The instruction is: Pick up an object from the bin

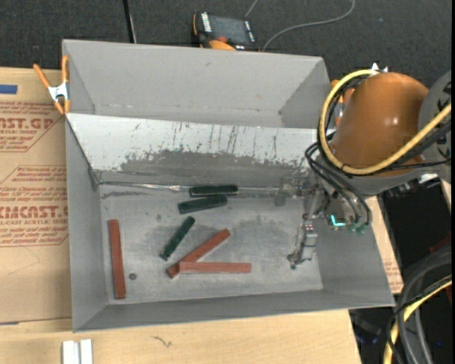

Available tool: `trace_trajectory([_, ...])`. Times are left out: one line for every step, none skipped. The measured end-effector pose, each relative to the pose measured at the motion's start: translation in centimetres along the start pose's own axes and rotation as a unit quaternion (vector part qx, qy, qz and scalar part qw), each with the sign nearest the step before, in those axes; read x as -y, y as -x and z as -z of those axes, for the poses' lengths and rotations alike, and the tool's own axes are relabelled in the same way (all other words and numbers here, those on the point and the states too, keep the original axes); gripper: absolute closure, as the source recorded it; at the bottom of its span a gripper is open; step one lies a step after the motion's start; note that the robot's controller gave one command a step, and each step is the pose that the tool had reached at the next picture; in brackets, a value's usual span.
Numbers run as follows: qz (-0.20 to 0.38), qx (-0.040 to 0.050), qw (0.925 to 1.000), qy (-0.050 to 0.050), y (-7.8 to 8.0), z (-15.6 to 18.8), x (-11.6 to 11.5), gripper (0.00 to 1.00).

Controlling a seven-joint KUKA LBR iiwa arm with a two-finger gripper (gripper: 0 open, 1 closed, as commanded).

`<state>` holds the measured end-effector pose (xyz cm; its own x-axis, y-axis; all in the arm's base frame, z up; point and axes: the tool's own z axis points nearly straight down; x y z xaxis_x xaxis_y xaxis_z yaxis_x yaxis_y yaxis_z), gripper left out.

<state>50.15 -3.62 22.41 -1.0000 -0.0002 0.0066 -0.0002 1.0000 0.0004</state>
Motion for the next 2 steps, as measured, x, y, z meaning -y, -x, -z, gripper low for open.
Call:
trace_trajectory([-0.022, -0.0005, 0.9997, 0.001, 0.3, -9.8, -4.0, 0.0])
trace_trajectory([-0.057, 0.0027, 0.9983, 0.001, -1.7, -15.7, -4.2, 0.0])
